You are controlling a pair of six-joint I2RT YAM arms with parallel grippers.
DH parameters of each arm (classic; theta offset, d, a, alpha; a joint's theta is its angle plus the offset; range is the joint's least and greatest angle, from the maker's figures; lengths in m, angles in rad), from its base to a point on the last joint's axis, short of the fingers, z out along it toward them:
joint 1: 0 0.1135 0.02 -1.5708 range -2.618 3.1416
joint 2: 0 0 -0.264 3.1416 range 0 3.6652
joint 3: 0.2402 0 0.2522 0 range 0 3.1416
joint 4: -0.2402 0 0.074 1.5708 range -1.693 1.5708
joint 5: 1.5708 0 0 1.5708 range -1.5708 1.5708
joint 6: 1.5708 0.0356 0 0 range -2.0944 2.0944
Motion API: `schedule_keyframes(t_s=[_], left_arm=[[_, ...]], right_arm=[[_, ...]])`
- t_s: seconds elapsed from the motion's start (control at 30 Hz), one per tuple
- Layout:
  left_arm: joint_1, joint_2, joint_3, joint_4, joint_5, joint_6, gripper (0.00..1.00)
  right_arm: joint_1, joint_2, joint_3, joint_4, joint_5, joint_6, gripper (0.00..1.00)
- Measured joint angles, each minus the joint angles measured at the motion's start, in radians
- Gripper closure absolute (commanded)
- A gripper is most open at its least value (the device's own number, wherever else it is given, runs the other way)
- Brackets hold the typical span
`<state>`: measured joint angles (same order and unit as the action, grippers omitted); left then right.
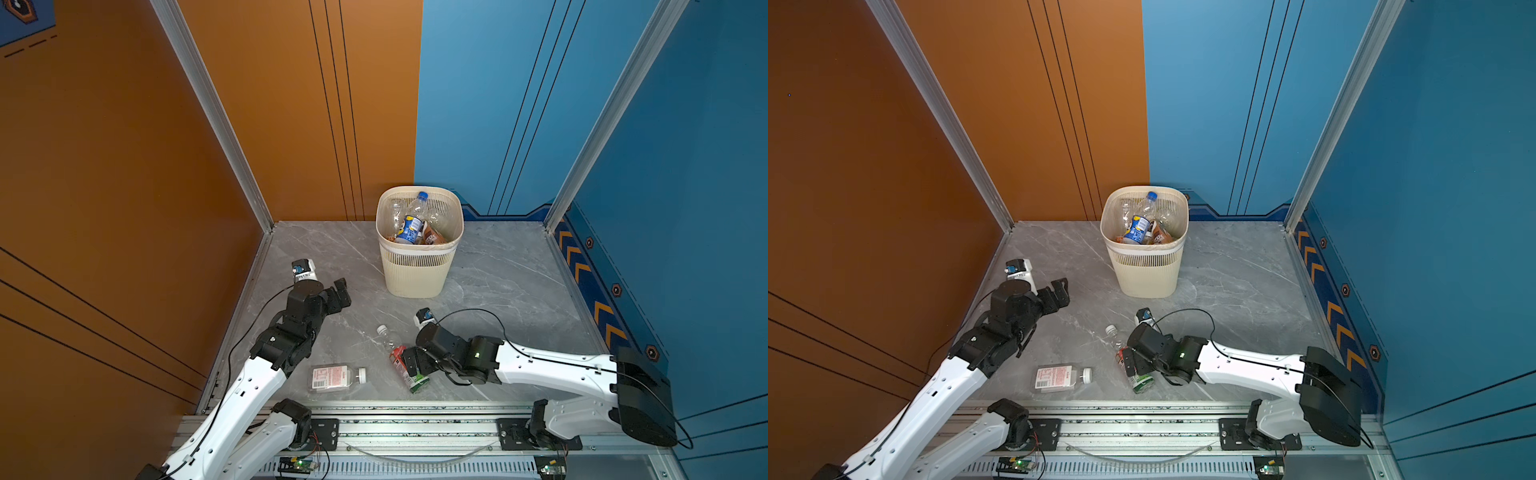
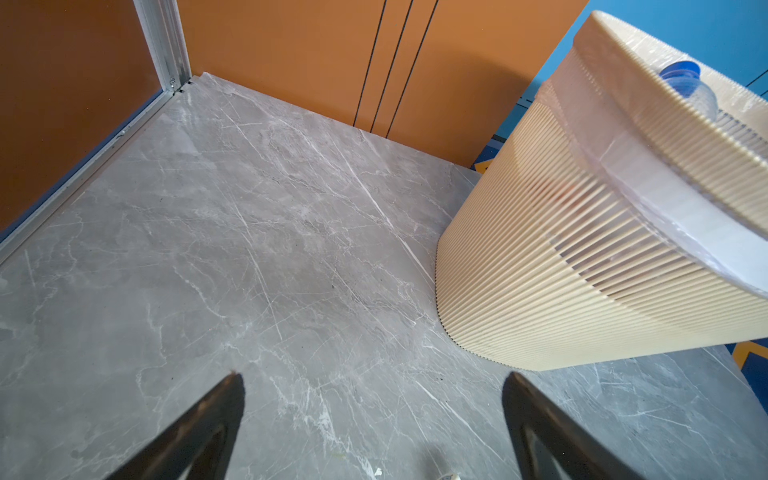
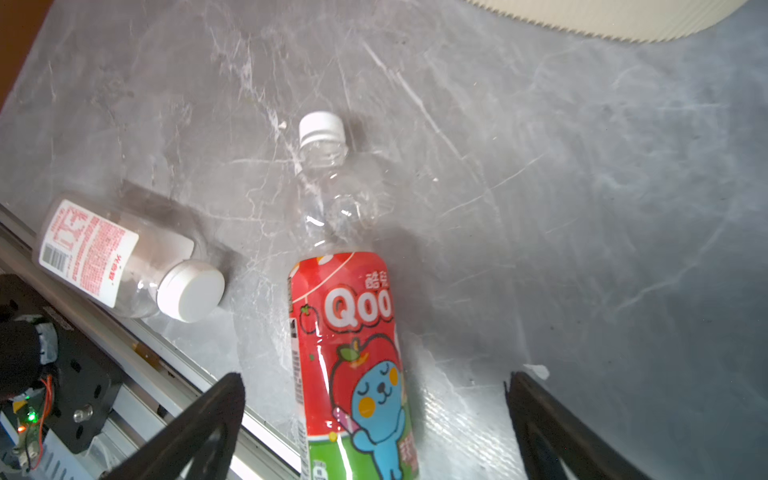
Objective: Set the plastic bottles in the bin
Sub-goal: 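Lower the right gripper onto the red Qoo bottle and close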
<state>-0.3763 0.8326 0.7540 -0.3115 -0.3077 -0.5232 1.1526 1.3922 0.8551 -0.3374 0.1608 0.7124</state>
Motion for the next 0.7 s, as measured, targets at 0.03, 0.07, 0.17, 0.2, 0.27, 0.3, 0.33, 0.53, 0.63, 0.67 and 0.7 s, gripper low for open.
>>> schedule_keyframes(t_s=[0.03, 0.07, 0.17, 0.2, 0.27, 0.3, 0.33, 0.53, 0.63, 0.67, 0.7], left_arm=[[0.005, -0.004, -0.005, 0.0, 0.001, -0.002, 0.02], [0.01, -0.007, -0.01, 0.0, 0.004, -0.005, 0.02], [0.023, -0.018, -0.026, 0.0, 0.016, -0.017, 0.02], [0.027, -0.022, -0.029, -0.001, 0.019, -0.019, 0.03], [0.035, -0.029, -0.034, -0.002, 0.024, -0.023, 0.03], [0.041, -0.033, -0.034, -0.003, 0.027, -0.024, 0.02], [0.045, -0.037, -0.034, -0.004, 0.028, -0.024, 0.02], [0.068, -0.064, -0.047, -0.005, 0.046, -0.027, 0.02], [0.079, -0.067, -0.053, -0.012, 0.056, -0.032, 0.02], [0.083, -0.067, -0.054, -0.014, 0.06, -0.035, 0.02], [0.087, -0.067, -0.055, -0.015, 0.064, -0.037, 0.02]], right_arm=[[0.01, 0.023, 0.009, 0.002, 0.0, 0.003, 0.01], [0.016, 0.042, 0.015, 0.008, 0.0, 0.006, 0.01], [0.028, 0.106, 0.036, 0.016, -0.001, 0.012, 0.05], [0.032, 0.129, 0.042, 0.016, -0.001, 0.014, 0.06], [0.033, 0.162, 0.048, 0.016, -0.003, 0.018, 0.08], [0.033, 0.177, 0.053, 0.016, -0.003, 0.02, 0.1], [0.033, 0.192, 0.058, 0.016, -0.003, 0.021, 0.12], [0.033, 0.253, 0.085, 0.016, 0.0, 0.024, 0.28], [0.033, 0.275, 0.089, 0.016, 0.001, 0.029, 0.36], [0.033, 0.276, 0.089, 0.016, 0.0, 0.029, 0.38], [0.033, 0.276, 0.09, 0.016, 0.0, 0.032, 0.4]])
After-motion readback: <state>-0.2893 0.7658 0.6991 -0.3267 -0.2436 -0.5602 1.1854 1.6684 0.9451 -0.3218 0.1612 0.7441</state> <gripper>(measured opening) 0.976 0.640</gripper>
